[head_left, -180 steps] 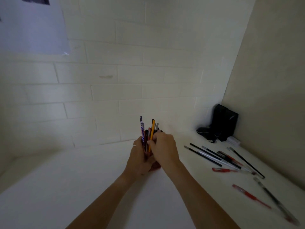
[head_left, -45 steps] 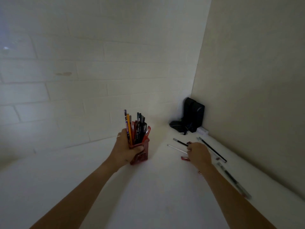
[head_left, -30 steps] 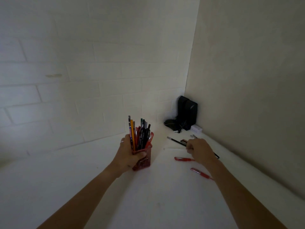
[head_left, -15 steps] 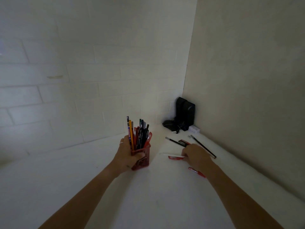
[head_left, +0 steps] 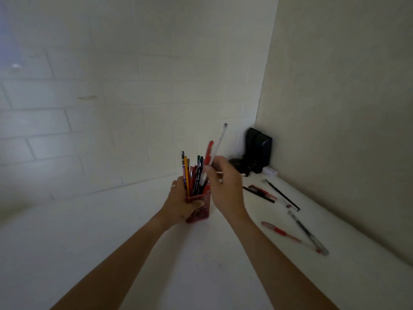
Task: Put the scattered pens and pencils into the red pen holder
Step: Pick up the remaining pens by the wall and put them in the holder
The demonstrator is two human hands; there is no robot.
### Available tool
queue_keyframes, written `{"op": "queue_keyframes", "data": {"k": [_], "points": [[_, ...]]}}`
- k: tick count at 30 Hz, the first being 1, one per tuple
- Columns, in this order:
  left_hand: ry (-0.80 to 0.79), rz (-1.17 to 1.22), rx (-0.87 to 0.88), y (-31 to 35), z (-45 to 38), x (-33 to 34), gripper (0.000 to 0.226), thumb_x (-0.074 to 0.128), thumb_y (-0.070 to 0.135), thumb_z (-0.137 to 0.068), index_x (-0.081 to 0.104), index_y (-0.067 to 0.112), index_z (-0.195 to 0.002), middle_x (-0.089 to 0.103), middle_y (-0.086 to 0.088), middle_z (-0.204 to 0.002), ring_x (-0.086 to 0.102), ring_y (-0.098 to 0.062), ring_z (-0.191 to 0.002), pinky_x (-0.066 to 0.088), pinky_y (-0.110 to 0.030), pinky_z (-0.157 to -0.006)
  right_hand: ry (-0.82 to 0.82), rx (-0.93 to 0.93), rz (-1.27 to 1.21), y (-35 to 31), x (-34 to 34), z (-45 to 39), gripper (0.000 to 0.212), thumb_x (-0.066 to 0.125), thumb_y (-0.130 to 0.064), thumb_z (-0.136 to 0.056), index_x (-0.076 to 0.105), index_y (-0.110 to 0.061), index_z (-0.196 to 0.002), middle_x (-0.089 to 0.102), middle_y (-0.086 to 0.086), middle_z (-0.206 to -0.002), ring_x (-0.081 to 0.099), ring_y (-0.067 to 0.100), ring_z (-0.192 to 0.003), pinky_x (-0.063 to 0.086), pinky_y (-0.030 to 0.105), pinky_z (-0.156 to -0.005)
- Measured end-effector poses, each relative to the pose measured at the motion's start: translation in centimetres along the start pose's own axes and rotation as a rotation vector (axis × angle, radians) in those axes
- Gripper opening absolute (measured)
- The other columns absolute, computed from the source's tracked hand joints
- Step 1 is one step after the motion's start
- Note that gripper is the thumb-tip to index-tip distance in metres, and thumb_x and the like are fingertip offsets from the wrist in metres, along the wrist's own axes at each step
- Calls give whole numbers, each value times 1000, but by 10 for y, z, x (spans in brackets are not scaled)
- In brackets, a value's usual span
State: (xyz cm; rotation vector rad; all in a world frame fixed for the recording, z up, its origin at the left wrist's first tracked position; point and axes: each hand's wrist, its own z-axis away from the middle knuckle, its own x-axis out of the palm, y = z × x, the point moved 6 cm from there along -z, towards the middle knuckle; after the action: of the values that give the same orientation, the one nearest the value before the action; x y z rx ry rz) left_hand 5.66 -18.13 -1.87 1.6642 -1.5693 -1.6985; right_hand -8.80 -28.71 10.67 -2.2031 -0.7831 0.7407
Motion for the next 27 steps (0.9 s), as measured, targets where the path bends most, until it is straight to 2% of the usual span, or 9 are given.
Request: {"op": "queue_keyframes", "data": {"k": [3, 7, 11, 14, 17, 20, 21, 23, 27], "points": [[13, -16, 15, 8, 3, -4, 56, 85, 42, -60, 55, 28, -105, 63, -10, -95, 67, -29, -86, 61, -47, -70, -29, 11, 87, 14, 20, 11, 4, 64, -17, -94, 67, -17, -92, 67, -7, -82, 62, 3, -75, 48, 9, -68], [22, 27, 46, 29, 14, -4, 33, 64, 34, -59, 51, 25, -88, 60, -17, -90, 63, -29, -78, 52, -34, -60, -89, 16, 241, 32, 39, 25, 4, 68, -21, -90, 65, -19, -87, 62, -6, -84, 59, 9, -78, 55, 25, -74], [15, -9, 60, 18, 11, -3, 41, 60, 33, -61, 51, 21, -99, 58, -13, -94, 60, -36, -87, 54, -57, -69, -16, -8, 338, 26, 36, 25, 21, 70, -36, -86, 63, -20, -97, 52, -7, -96, 50, 8, -89, 45, 16, -79], [24, -14, 71, 20, 9, -4, 43, 66, 34, -61, 48, 24, -98, 59, -18, -91, 60, -42, -83, 54, -60, -64, 1, -15, 222, 15, 32, 13, 20, 69, -36, -89, 61, -20, -99, 55, -7, -92, 53, 5, -82, 45, 12, -74], [-14, 19, 68, 19, 8, -3, 44, 68, 35, -60, 50, 21, -97, 60, -18, -88, 60, -43, -81, 54, -60, -65, -8, -77, 267, 9, 36, 4, 9, 62, -26, -94, 63, -17, -92, 60, -3, -86, 56, 10, -78, 47, 19, -71], [-27, 83, 91, 40, 20, -13, 39, 75, 26, -59, 57, 20, -93, 65, -10, -83, 67, -37, -81, 57, -49, -65, -104, -18, 432, 22, 43, 9, 10, 60, -21, -94, 64, -15, -87, 61, -1, -86, 56, 13, -78, 49, 25, -69], [-25, 106, 101, 47, 25, -16, 37, 80, 16, -61, 59, 21, -92, 68, 0, -82, 70, -23, -79, 58, -37, -64, -119, -1, 436, 26, 41, 13, 10, 60, -21, -93, 64, -15, -86, 61, -1, -86, 54, 12, -78, 47, 23, -69], [-47, 169, 94, 48, 28, -19, 58, 86, -4, -65, 54, 27, -101, 70, 11, -91, 68, 0, -80, 55, -16, -66, -92, -29, 386, 29, 32, 18, 9, 60, -19, -93, 62, -15, -84, 57, -4, -82, 51, 9, -74, 39, 12, -66], [-45, 262, 40, 38, 35, -20, 76, 90, 7, -68, 41, 30, -121, 62, 6, -115, 61, -4, -102, 56, -15, -72, -20, -54, 342, 39, -4, 18, 10, 58, -19, -95, 59, -18, -85, 55, -9, -80, 49, 3, -70, 39, 10, -64]]}}
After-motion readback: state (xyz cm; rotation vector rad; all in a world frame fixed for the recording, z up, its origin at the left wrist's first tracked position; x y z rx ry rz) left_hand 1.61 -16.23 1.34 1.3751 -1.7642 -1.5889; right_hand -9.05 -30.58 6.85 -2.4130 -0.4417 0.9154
